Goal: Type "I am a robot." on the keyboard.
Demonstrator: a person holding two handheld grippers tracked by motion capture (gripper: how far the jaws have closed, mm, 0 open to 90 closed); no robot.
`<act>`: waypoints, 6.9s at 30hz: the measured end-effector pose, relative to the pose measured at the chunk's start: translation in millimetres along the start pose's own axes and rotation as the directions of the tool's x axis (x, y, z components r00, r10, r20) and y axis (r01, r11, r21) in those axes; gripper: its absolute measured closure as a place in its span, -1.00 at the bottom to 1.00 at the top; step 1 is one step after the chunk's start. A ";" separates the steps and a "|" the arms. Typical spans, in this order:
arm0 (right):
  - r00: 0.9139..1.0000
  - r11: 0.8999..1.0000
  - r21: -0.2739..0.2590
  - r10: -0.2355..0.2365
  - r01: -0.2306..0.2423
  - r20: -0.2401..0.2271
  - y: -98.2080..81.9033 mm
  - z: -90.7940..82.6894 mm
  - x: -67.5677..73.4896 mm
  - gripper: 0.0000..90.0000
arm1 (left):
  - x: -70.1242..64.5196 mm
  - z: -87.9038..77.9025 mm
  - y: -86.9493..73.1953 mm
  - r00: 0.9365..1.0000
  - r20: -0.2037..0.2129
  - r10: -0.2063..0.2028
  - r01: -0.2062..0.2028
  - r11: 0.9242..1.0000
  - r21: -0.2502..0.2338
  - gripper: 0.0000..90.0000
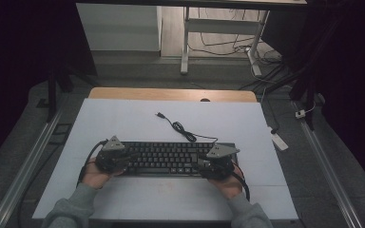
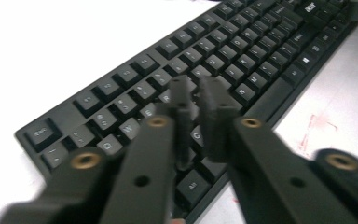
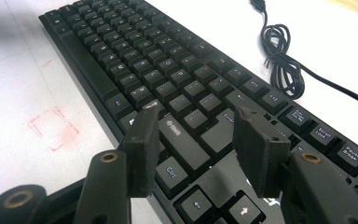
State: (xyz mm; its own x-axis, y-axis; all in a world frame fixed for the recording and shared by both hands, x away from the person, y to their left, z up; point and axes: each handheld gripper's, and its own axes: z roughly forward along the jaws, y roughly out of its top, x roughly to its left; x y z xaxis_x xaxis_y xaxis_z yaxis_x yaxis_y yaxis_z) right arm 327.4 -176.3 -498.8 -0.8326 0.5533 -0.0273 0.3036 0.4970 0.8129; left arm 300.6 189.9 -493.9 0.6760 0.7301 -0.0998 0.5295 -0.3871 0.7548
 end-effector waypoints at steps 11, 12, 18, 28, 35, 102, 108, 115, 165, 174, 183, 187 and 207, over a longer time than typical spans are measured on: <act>1.000 1.000 0.003 0.000 0.000 -0.006 -0.5 1.4 0.5 0.14 | -7.6 11.2 -0.7 0.999 0.025 0.024 -0.025 0.999 0.036 0.98; 1.000 1.000 0.003 0.000 0.000 -0.006 -0.5 1.5 0.5 0.14 | -8.0 12.4 -1.0 0.999 0.026 0.026 -0.027 0.999 0.040 0.98; 1.000 1.000 0.007 0.000 0.000 -0.003 -0.8 2.0 0.4 0.14 | -10.3 19.0 -3.1 0.999 0.026 0.029 -0.031 0.998 0.056 0.98; 1.000 1.000 0.012 0.000 0.000 0.002 -1.4 2.1 -0.3 0.13 | -18.7 31.4 -3.4 0.997 0.046 0.055 -0.059 0.994 0.088 0.97; 1.000 1.000 0.014 0.003 -0.003 0.000 -1.7 2.7 -0.4 0.13 | -24.2 36.3 -4.0 0.996 0.062 0.069 -0.075 0.992 0.105 0.97; 1.000 1.000 0.012 0.011 -0.011 0.012 -3.0 1.5 -3.0 0.12 | 8.1 -3.6 -2.2 0.994 -0.067 -0.082 0.080 0.996 -0.042 -0.10; 1.000 1.000 0.014 0.011 -0.011 0.013 -3.1 1.5 -2.8 0.12 | 14.1 -4.6 -4.9 0.992 -0.089 -0.092 0.090 0.995 -0.032 0.00; 1.000 1.000 0.014 0.014 -0.014 0.013 -3.6 2.1 -3.1 0.12 | 17.6 -2.2 -8.1 0.992 -0.103 -0.073 0.074 0.997 0.004 0.31; 1.000 1.000 0.010 0.011 -0.012 0.018 -3.3 0.7 -3.7 0.12 | 24.5 7.4 -17.1 0.994 -0.080 -0.075 0.078 0.997 0.031 0.76; 1.000 1.000 0.011 0.013 -0.013 0.021 -3.3 0.3 -4.1 0.12 | 26.7 -2.1 -14.6 0.992 -0.071 -0.109 0.108 0.994 -0.025 -0.05; 1.000 1.000 0.007 0.012 -0.013 0.022 -3.3 -0.4 -4.1 0.12 | 25.5 -6.9 -12.1 0.992 -0.055 -0.110 0.108 0.994 -0.035 -0.22; 1.000 1.000 0.006 0.012 -0.012 0.023 -3.4 -0.5 -4.6 0.12 | 23.7 -6.7 -11.2 0.994 -0.045 -0.100 0.098 0.995 -0.032 -0.23; 1.000 1.000 0.007 0.011 -0.011 0.025 -3.5 -0.2 -4.6 0.11 | 3.1 -4.4 -1.0 0.999 0.026 -0.026 0.027 0.999 -0.031 -0.25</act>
State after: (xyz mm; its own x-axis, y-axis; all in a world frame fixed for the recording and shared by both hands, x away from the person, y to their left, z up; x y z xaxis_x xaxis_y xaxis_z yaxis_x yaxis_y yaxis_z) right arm 330.1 -180.7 -501.4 -0.8172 0.5755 -0.0329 0.3163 0.4954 0.8090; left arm 300.0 195.1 -492.1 0.6751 0.7250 -0.1365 0.5312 -0.3493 0.7719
